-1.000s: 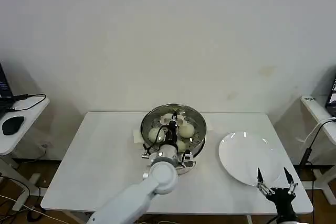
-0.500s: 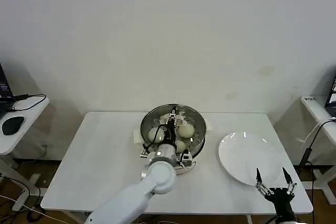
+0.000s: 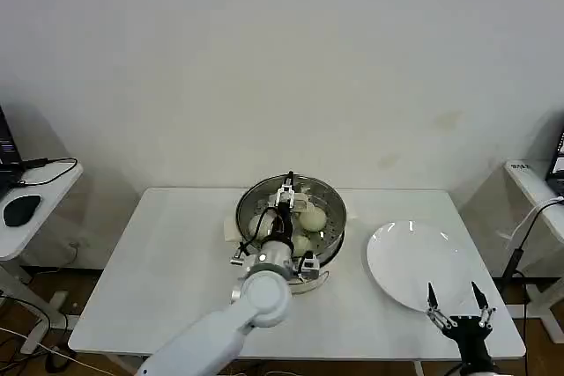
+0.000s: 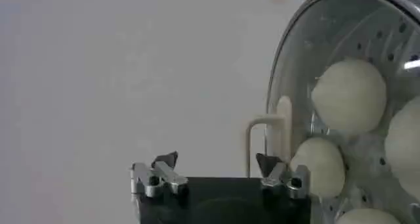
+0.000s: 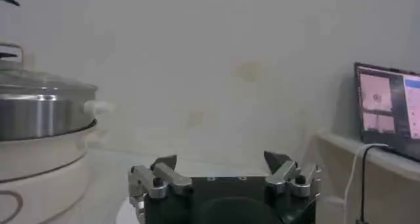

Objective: Take steamed baozi put them in steamer then cover it.

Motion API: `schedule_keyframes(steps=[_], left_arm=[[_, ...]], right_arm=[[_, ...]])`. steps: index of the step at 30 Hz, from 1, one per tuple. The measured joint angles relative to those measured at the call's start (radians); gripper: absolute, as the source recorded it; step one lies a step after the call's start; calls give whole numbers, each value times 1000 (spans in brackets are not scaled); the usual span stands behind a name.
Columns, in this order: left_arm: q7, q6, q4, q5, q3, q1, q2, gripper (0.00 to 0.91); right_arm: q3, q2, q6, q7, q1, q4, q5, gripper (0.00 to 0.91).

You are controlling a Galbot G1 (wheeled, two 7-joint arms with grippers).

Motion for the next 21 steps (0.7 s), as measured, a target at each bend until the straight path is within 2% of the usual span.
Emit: schedule_keyframes(steps=[21], left_arm=[[2,0,-84,-22,2,26,51,907]], right_arm=[[-3,1,1,-2,0,-3,-1,907]])
